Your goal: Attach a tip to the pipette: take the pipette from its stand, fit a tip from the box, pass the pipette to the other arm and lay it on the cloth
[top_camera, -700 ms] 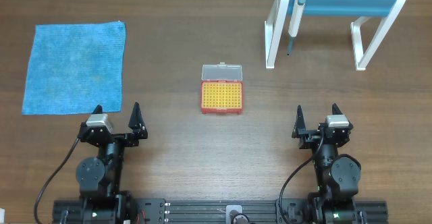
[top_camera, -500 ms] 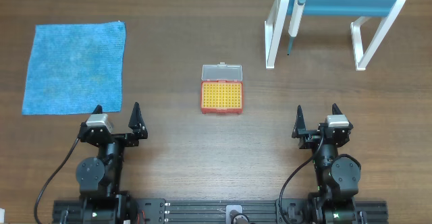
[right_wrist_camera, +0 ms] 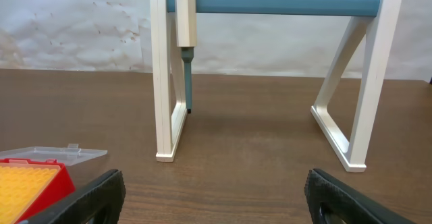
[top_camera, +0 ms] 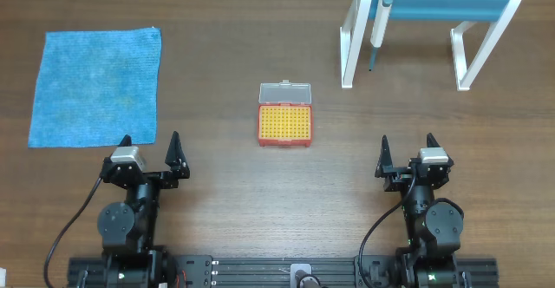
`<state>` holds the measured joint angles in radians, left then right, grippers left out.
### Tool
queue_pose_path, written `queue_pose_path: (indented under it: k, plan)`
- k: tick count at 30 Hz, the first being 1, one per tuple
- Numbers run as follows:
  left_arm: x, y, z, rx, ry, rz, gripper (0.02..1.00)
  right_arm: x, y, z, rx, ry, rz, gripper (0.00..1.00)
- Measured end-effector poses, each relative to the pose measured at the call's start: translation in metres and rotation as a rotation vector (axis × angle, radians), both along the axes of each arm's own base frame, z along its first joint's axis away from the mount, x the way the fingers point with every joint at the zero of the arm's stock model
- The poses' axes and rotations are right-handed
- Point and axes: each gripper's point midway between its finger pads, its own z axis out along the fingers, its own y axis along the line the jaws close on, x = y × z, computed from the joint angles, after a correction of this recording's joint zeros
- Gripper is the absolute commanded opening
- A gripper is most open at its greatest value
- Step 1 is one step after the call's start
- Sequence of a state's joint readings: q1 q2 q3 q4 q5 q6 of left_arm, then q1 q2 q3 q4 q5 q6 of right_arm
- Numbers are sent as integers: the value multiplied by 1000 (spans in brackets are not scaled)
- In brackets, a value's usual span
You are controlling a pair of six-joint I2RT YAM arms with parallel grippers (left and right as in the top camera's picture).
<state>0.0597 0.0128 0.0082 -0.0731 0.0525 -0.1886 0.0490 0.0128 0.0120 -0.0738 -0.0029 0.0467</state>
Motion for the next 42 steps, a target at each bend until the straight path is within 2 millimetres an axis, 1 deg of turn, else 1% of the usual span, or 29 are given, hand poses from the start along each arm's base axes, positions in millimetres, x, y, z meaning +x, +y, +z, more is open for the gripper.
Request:
queue_pose_path:
  k: [11, 14, 15, 18, 21, 25, 27, 28, 30, 36, 37, 42]
  plan:
    - [0, 0, 0, 0, 0, 0, 996, 0, 0, 0, 0, 0, 0, 862]
    - [0, 0, 0, 0, 0, 0, 996, 2, 0, -4, -1, 18, 0, 873]
    - [0, 0, 0, 0, 0, 0, 996, 4, 0, -9, -2, 41, 0, 862]
    - [0, 0, 0, 0, 0, 0, 996, 11, 1, -11, -3, 70, 0, 862]
    - [0, 0, 0, 0, -1, 0, 996, 22, 1, -12, -6, 122, 0, 862]
    - [0, 0, 0, 0, 0, 0, 998, 47, 2, 10, -5, 95, 0, 862]
    - [0, 0, 0, 0, -1, 0, 996, 67, 3, 28, -1, 36, 0, 862]
    - [0, 0, 0, 0, -2, 0, 996, 73, 4, 31, -1, 24, 0, 862]
    - [0, 0, 0, 0, -2, 1, 996, 93, 8, 37, 2, -5, 10, 862]
    - [0, 0, 0, 0, -2, 1, 996, 154, 31, 37, 36, -28, 56, 862]
    - [0, 0, 0, 0, -2, 1, 996, 167, 33, 36, 42, -36, 59, 862]
    - [0, 0, 0, 0, -2, 1, 996, 181, 34, 31, 49, -36, 57, 862]
